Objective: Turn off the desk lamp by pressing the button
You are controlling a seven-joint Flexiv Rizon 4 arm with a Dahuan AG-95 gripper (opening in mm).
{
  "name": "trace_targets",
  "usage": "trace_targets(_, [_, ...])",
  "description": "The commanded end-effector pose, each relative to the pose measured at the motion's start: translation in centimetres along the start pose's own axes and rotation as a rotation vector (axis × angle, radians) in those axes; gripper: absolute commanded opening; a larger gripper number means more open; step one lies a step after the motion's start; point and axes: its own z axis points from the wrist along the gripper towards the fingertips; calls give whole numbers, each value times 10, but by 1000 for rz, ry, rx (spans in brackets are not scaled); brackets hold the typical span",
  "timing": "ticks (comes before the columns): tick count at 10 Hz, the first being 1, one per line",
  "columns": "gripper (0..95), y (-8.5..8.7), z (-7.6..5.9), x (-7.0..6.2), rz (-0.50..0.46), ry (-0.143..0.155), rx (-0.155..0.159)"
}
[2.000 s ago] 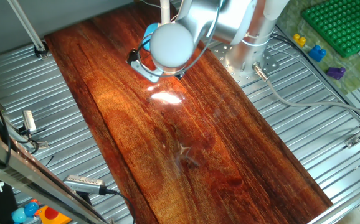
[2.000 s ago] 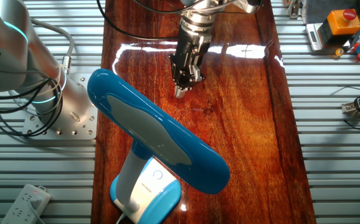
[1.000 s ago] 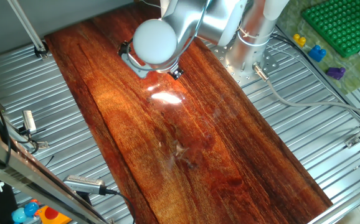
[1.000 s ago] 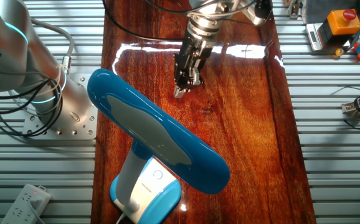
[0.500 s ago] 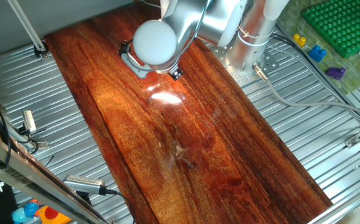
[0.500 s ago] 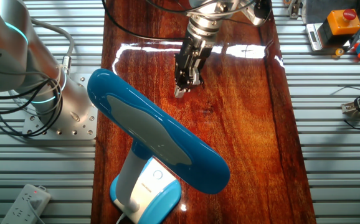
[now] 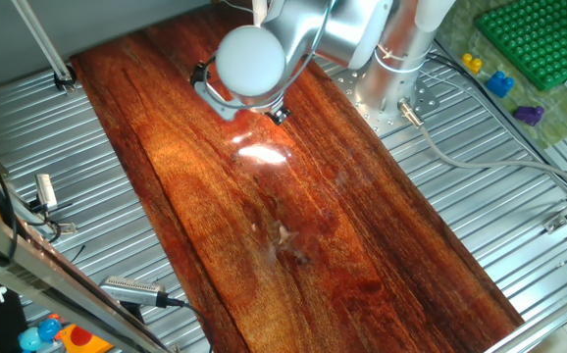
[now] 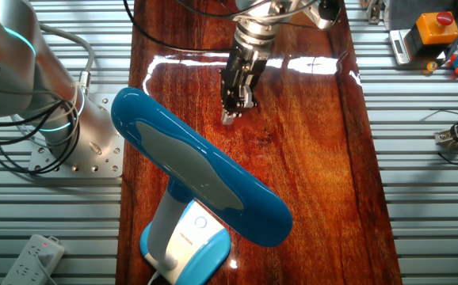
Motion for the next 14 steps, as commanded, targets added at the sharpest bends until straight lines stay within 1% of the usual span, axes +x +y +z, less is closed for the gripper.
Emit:
trace_targets(1, [0, -15, 3, 5, -14, -10, -5])
trace_targets(3, [0, -54, 20, 20, -57, -19, -21])
trace_targets(5, [0, -79, 40, 26, -82, -14, -8])
trace_targets(6, [0, -86, 47, 29, -88, -11, 0])
trace_targets(7, [0, -96, 58, 34, -106, -2, 17])
trace_targets(8, [0, -100, 64, 36, -120, 19, 60])
trace_targets(9, [0, -102, 70, 37, -137, 40, 96])
trace_targets(10, [0, -105, 76, 38, -150, 52, 122])
trace_targets(11, [0, -107, 84, 38, -158, 62, 138])
trace_targets(12, [0, -108, 89, 38, -165, 72, 166])
trace_targets(13, [0, -108, 92, 37, -164, 80, 187])
trace_targets(14, [0, -109, 94, 36, -161, 84, 199])
